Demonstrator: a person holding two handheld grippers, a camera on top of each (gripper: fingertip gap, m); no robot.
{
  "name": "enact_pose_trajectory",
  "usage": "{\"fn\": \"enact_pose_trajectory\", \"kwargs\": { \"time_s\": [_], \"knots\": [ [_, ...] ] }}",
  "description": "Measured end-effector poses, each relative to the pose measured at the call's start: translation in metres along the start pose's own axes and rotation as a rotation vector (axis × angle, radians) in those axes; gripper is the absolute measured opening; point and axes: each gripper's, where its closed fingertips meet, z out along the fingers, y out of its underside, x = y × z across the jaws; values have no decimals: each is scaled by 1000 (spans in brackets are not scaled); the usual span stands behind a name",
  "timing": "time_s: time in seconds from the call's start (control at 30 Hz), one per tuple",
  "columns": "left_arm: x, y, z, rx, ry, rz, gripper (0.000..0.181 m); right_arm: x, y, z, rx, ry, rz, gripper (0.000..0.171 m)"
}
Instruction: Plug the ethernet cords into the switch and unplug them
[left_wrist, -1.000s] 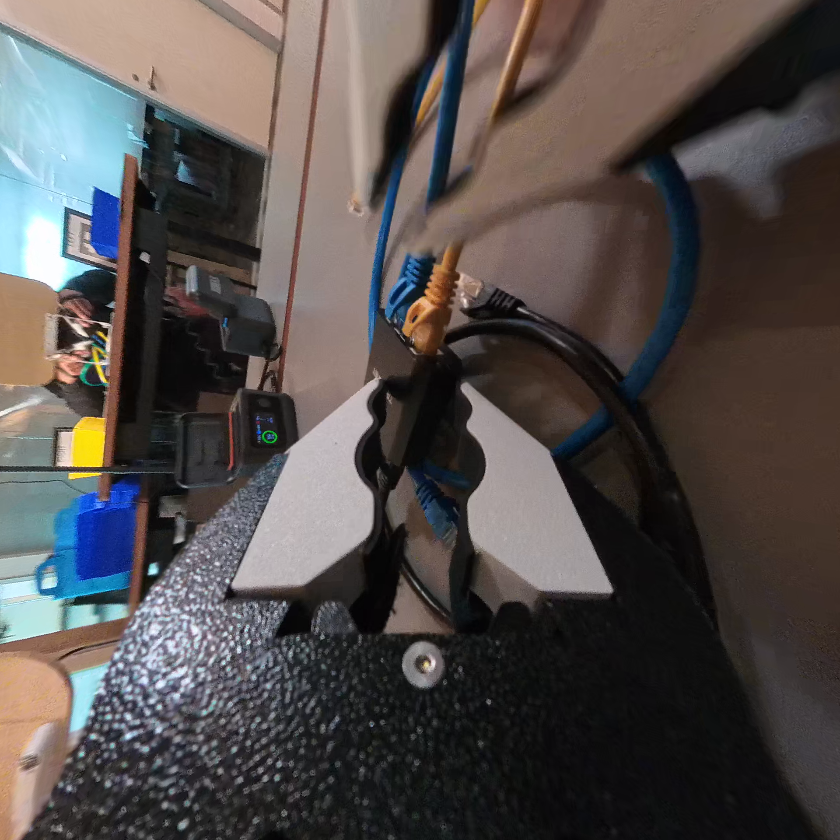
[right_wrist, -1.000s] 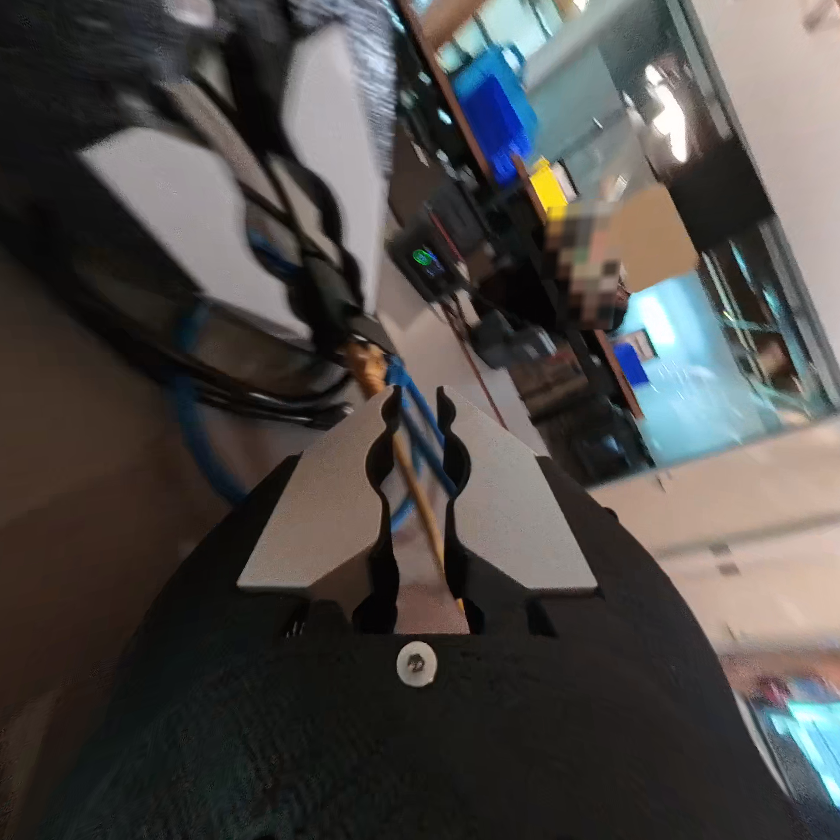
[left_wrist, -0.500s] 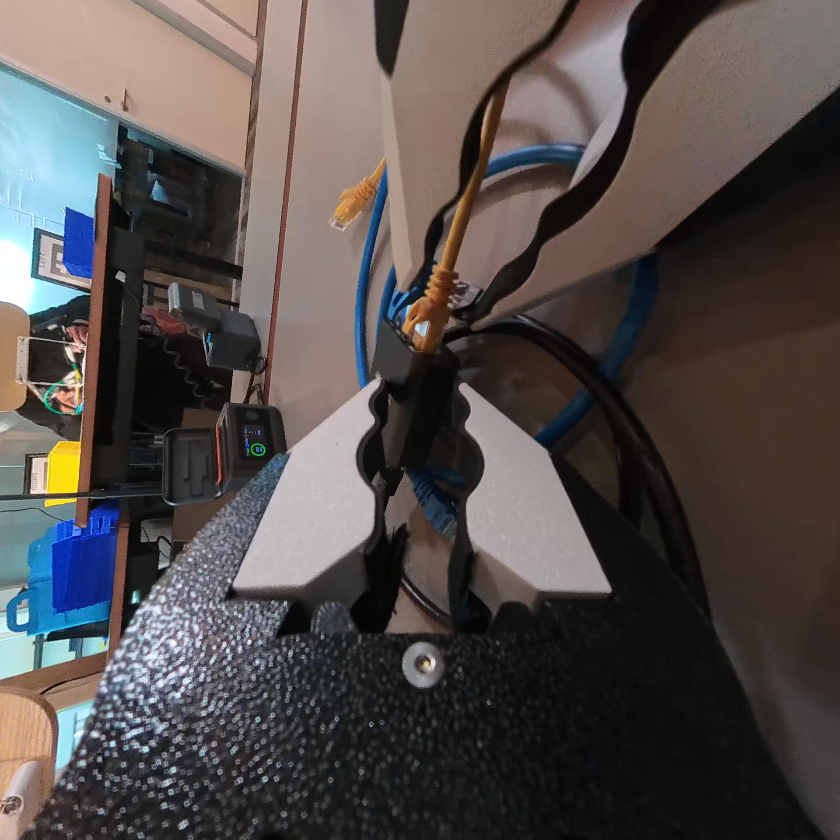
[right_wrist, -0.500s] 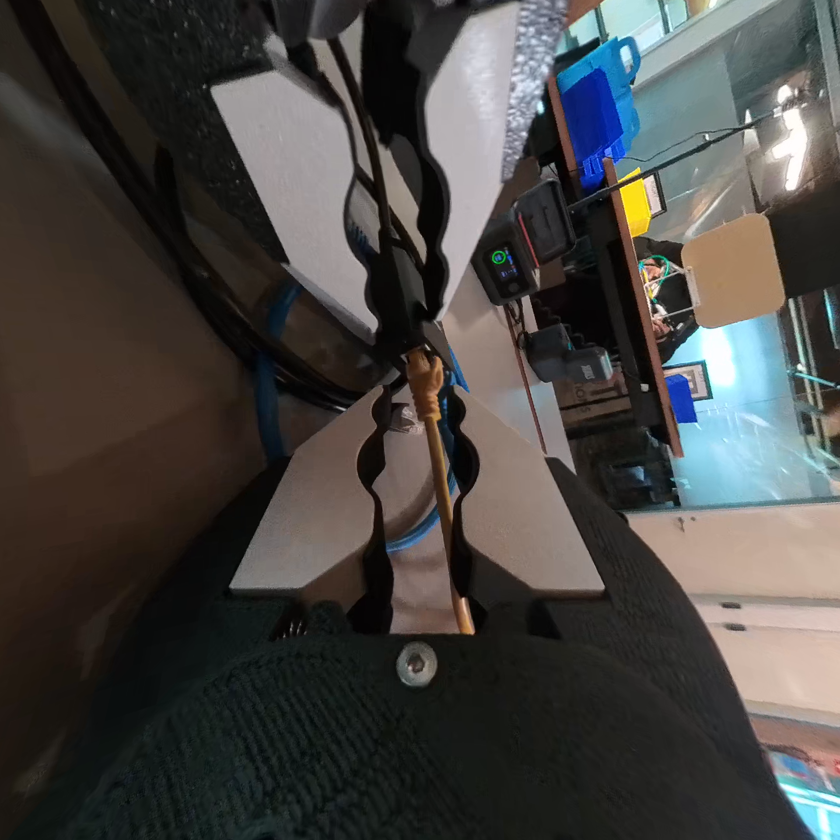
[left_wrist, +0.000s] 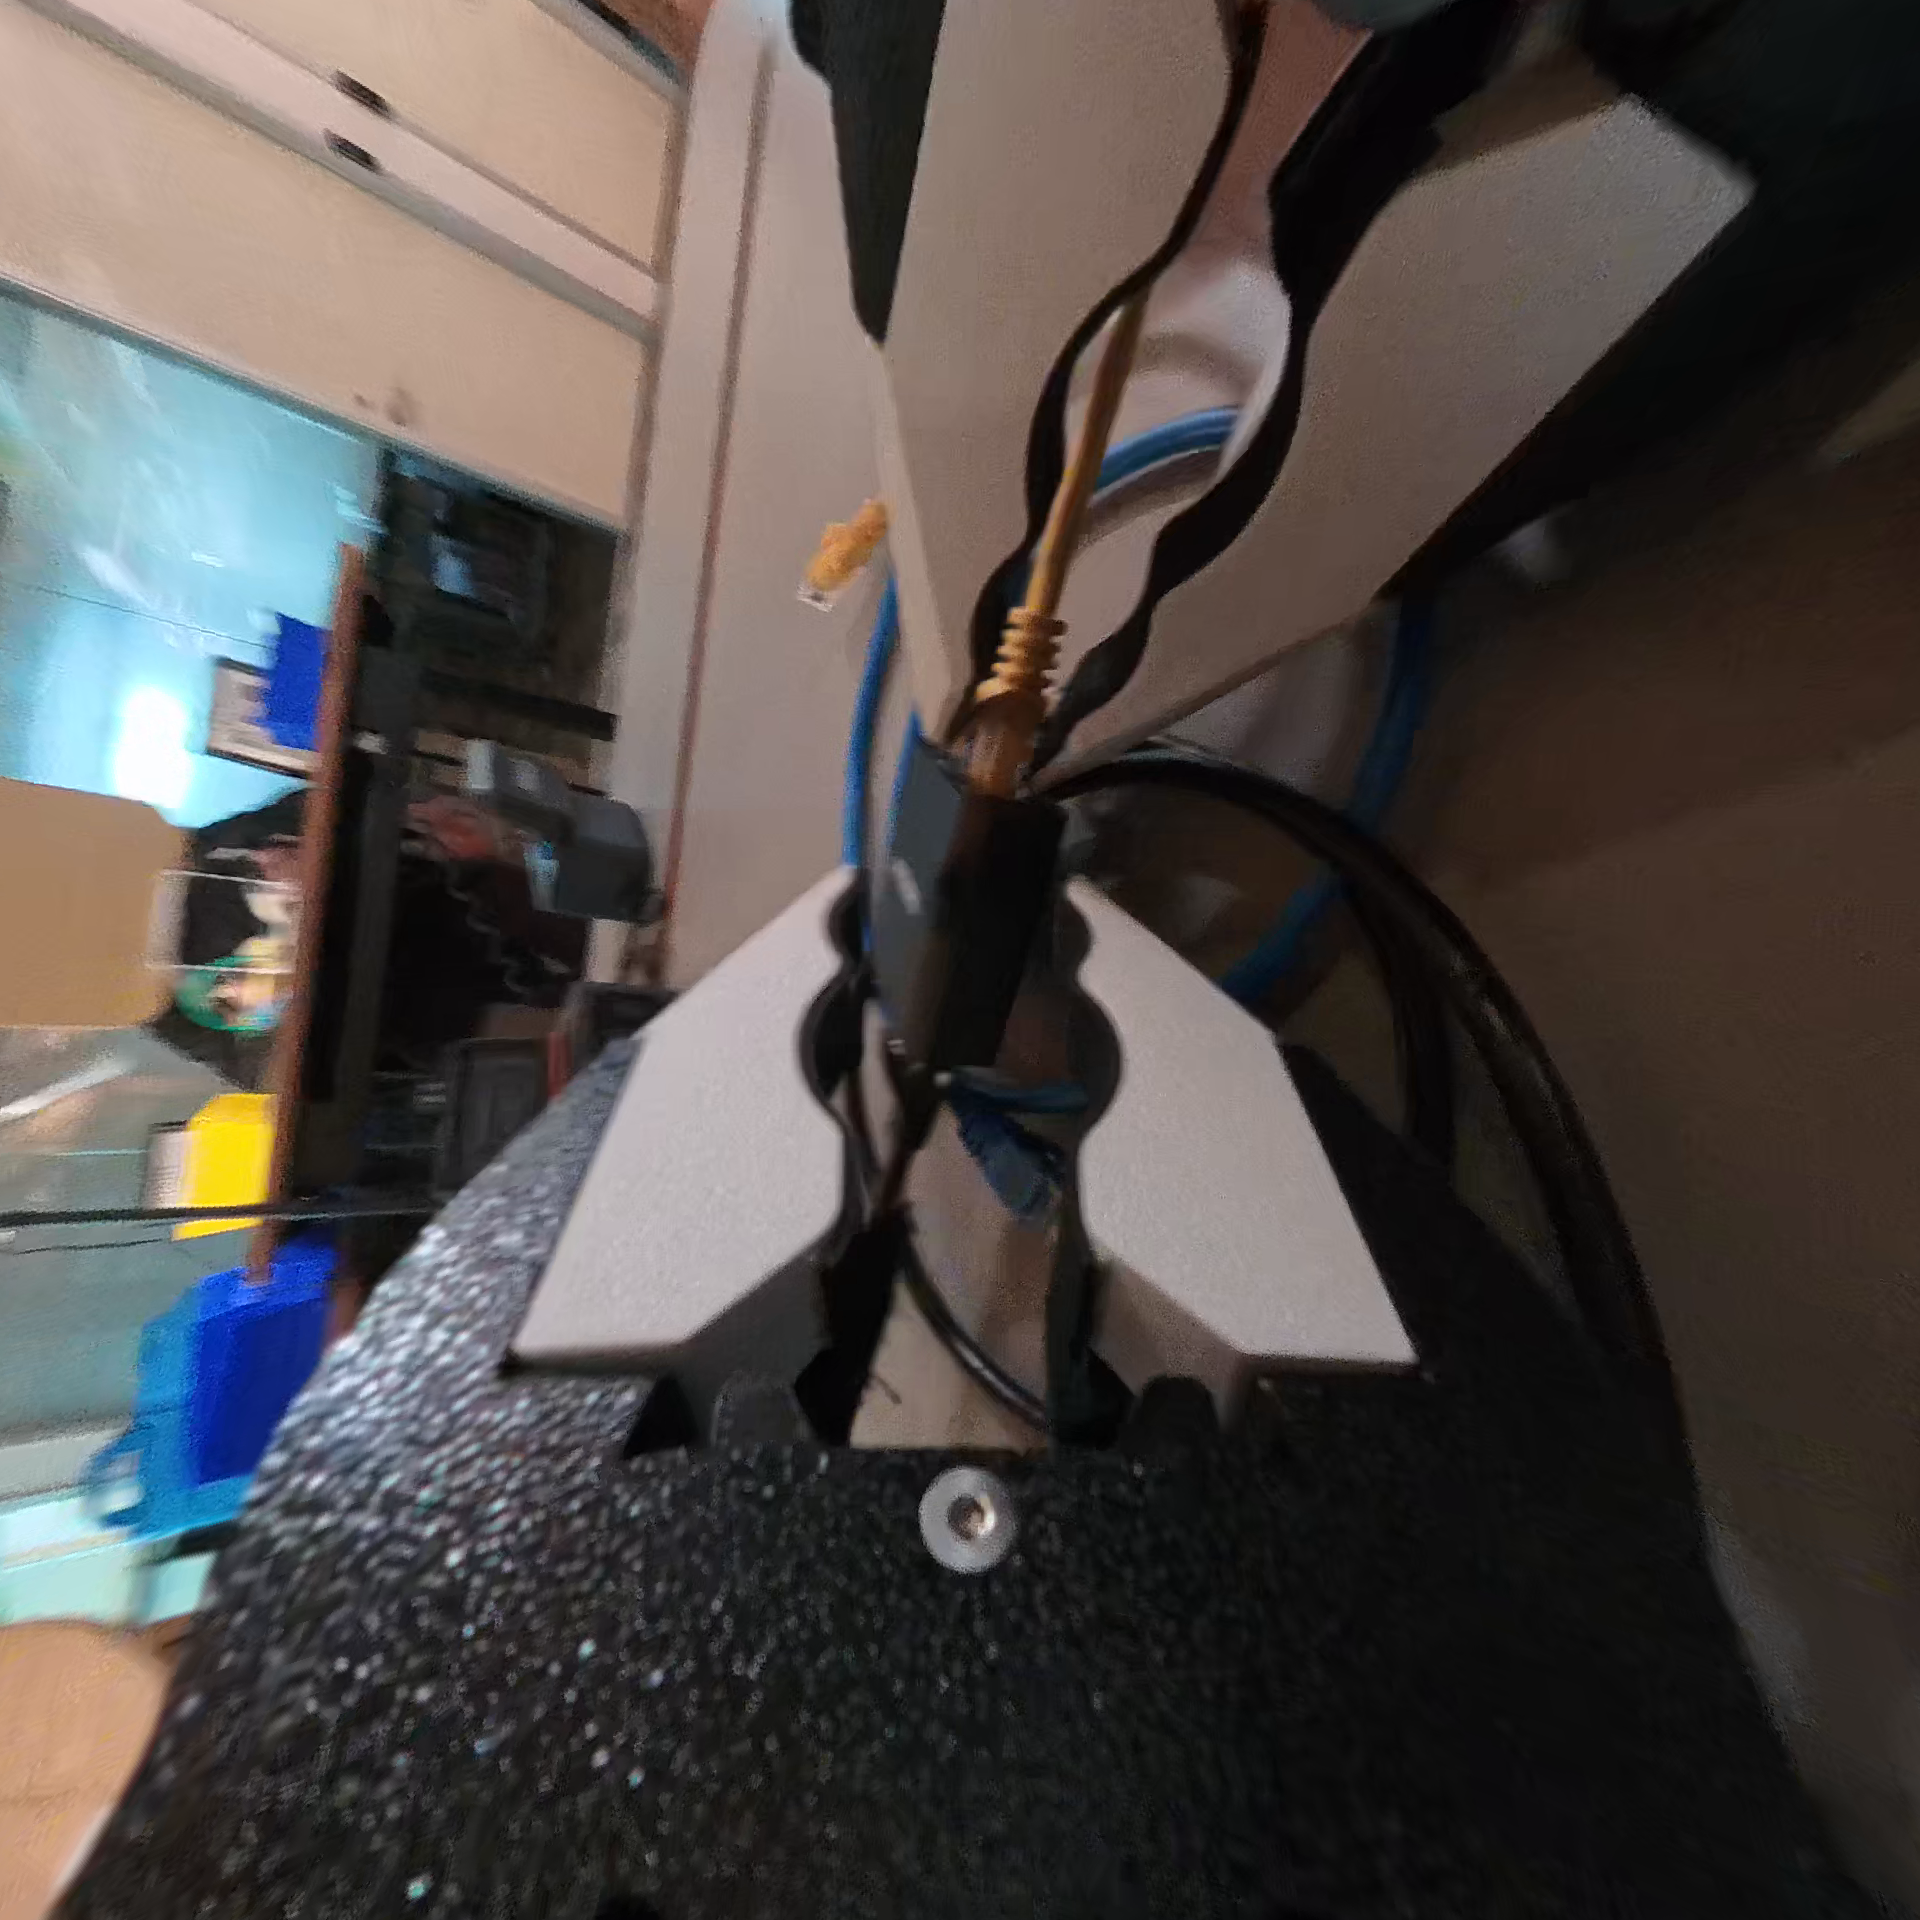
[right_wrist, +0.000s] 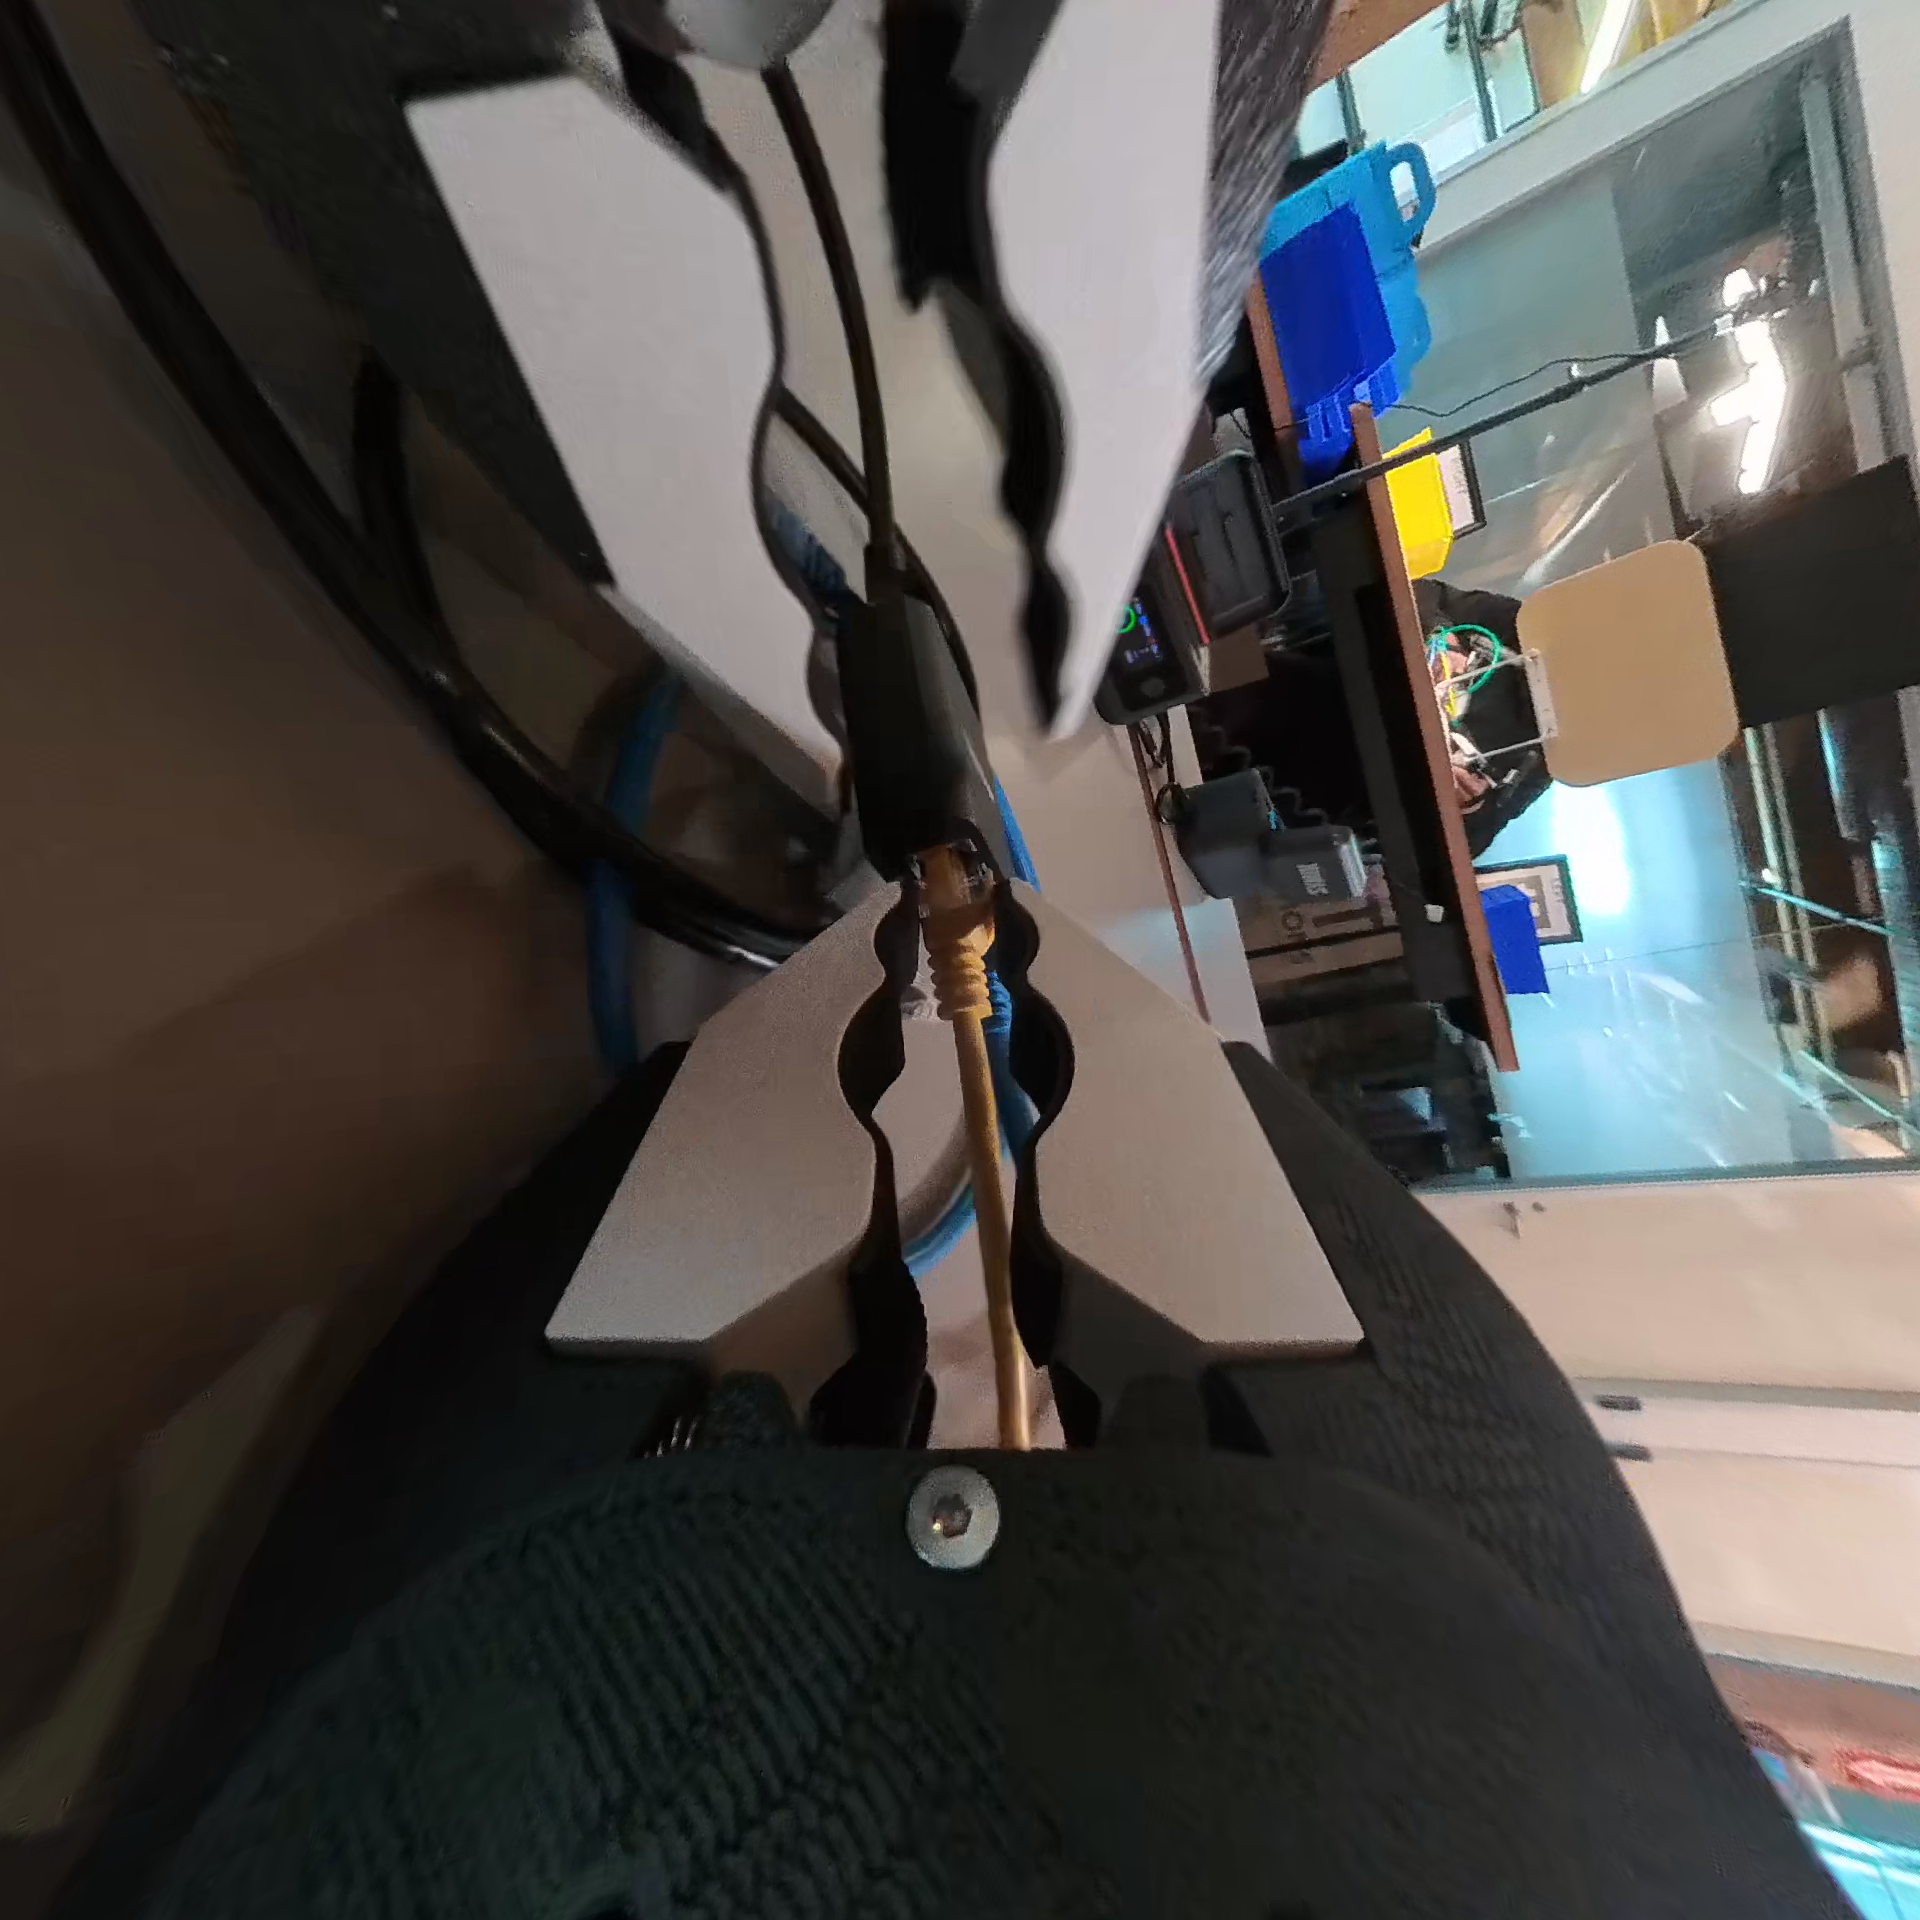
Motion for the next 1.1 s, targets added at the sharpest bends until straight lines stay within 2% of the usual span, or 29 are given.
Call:
{"fn": "enact_pose_trajectory", "kwargs": {
  "time_s": [0.03, 0.07, 0.17, 0.23, 0.27, 0.7, 1.1],
  "knots": [
    [-6, 1, 0, -2, -50, 35, 51, -1, 0, 0, -1, -7, 10, 13],
    [-7, 2, 1, -15, -68, 62, 61, -1, 0, 0, -1, -13, 21, 13],
    [-1, 3, 9, -30, -53, 106, 50, -1, -1, -1, 3, -34, 64, 12],
    [2, 7, 12, -60, -33, 121, 27, 1, -2, -2, -1, -41, 85, 12],
    [1, 7, 13, -72, -43, 136, 22, 0, -2, -1, -2, -45, 78, 12],
    [7, 7, 11, -50, 45, 42, 22, -2, -2, -4, 28, -39, 18, 12],
    [4, 8, 10, -83, -5, 93, 22, -2, 0, -3, 18, -60, 102, 11]
  ]
}}
